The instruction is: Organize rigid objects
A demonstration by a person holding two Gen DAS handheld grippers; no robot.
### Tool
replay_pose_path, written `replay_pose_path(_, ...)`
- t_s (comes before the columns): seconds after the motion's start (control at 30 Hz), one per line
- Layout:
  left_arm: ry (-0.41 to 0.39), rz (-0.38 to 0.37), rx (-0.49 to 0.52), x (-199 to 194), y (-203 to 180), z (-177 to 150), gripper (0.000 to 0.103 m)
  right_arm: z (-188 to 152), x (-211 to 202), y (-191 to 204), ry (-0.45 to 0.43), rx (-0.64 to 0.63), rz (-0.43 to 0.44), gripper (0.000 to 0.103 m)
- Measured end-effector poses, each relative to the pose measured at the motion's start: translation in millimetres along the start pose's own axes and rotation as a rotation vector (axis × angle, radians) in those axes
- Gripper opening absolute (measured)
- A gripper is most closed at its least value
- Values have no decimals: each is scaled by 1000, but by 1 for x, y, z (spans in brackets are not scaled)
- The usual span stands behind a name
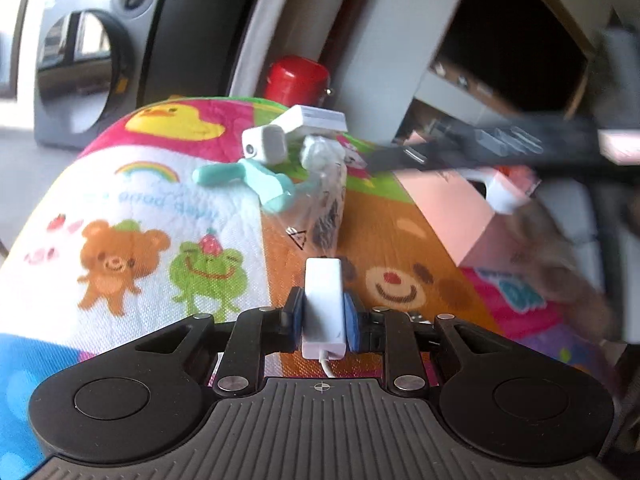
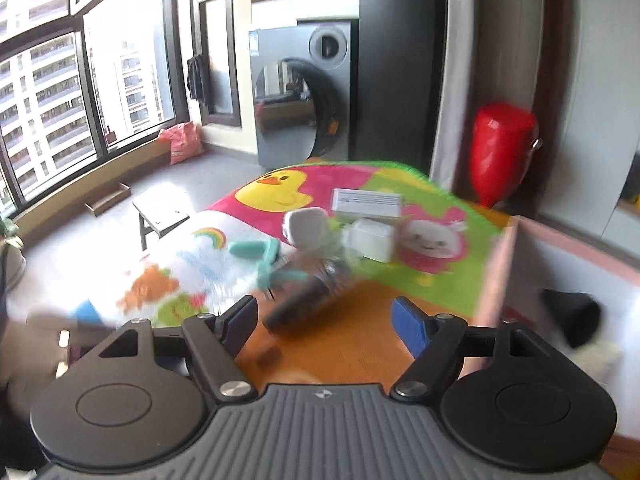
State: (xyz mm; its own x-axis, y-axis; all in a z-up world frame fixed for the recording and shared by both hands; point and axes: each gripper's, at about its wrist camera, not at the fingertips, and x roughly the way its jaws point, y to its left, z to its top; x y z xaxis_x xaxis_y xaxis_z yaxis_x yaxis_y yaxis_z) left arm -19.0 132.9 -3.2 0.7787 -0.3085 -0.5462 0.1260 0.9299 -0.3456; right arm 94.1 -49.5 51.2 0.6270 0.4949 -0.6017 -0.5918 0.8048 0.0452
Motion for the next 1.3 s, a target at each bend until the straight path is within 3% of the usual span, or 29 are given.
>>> replay_pose_path(0.2, -26, 22, -26, -2, 3, -1, 25, 69, 74, -1, -20, 25, -117, 74)
replay_pose_path(0.33, -35, 8, -80, -3, 11, -1, 24, 98, 130, -11, 79, -10, -186, 74)
replay_pose_path(0.43, -45, 6, -124, -5, 19, -1, 25, 97, 152, -30, 202, 61, -149, 73)
replay_pose_path(0.57, -45, -18, -176, -5, 29, 0, 25, 74, 126, -25, 210, -14, -123, 70)
replay_pose_path(0.73, -46, -25, -189, -5, 32, 0, 25, 37, 71, 1, 211, -153, -96, 50)
replay_pose_path(0.83, -45, -25, -187, -5, 32, 0, 25, 12, 39, 17, 191, -236, -85, 50)
replay_pose_path(0.9, -45, -27, -188, -6, 31, -1, 25, -4, 21, 22, 198, -241, -54, 49)
replay_pose_path(1.0, -44, -31, -198, -4, 33, -1, 25, -23, 1, 25, 254, -215, 38, 38)
replay_pose_path(1.1, -44, -36, -212, -4, 33, -1, 25, -42, -13, 26, 247, -215, 43, 38)
replay_pose_path(1.17, -44, -38, -216, -4, 33, -2, 25, -47, -19, 24, 195, -215, 18, 47)
replay_pose_path(1.23, -45, -36, -214, -5, 33, -2, 25, -47, -17, 19, 148, -183, -4, 69)
replay_pose_path(1.3, -45, -34, -212, -5, 32, -3, 25, -40, -12, 12, 123, -136, -9, 70)
